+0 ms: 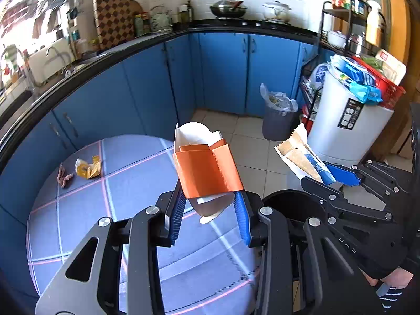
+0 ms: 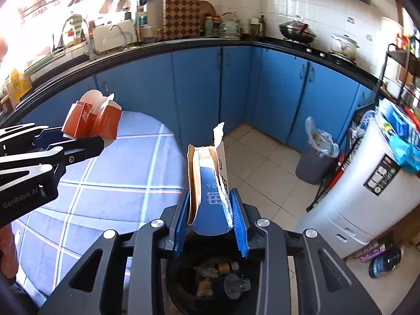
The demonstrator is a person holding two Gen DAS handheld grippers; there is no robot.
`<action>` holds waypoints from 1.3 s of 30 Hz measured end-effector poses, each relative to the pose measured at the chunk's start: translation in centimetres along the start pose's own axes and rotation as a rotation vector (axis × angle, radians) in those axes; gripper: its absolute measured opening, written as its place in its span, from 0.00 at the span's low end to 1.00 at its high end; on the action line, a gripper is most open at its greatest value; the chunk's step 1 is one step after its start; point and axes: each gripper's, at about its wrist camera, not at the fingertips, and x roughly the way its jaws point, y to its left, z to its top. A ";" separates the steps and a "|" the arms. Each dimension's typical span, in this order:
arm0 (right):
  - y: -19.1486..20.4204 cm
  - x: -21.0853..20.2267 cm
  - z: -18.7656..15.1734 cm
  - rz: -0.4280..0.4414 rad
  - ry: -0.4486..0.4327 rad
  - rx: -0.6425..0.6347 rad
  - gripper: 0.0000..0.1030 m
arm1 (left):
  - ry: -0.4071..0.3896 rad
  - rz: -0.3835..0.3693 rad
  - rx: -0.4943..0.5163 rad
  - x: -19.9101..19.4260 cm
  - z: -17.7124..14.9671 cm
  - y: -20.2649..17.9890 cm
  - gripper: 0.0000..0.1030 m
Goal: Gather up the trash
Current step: 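Carry the orange carton and blue carton over the black bin, then open the left tool to drop the orange carton while the right tool releases the blue carton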
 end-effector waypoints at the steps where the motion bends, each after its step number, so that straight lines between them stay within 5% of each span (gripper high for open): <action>1: -0.5 -0.1 -0.3 0.001 -0.001 0.006 0.31 | 0.000 0.001 0.007 0.0 0.1 -0.5 0.35; 4: -1.3 -0.2 -0.7 -0.010 -0.002 0.007 0.38 | 0.003 0.001 0.026 0.2 0.5 -1.9 0.35; 7: -1.9 -0.5 -1.2 -0.055 -0.021 -0.012 0.80 | 0.007 0.002 0.046 0.4 0.9 -3.4 0.35; 24: -8.8 -1.8 -3.9 -0.156 -0.022 0.099 0.82 | 0.021 -0.052 0.156 2.0 2.0 -11.0 0.37; 25: -9.0 -1.9 -4.0 -0.158 -0.022 0.103 0.82 | 0.019 -0.052 0.159 2.0 2.1 -11.2 0.39; 27: -9.3 -1.8 -4.1 -0.161 -0.021 0.108 0.82 | 0.004 -0.061 0.160 1.8 2.2 -11.5 0.72; 29: -9.3 -1.8 -4.2 -0.163 -0.019 0.108 0.82 | -0.041 -0.045 0.157 1.1 2.3 -11.6 0.83; 39: -8.6 -1.5 -4.1 -0.149 -0.017 0.103 0.82 | -0.069 -0.010 0.181 0.5 2.6 -11.6 0.85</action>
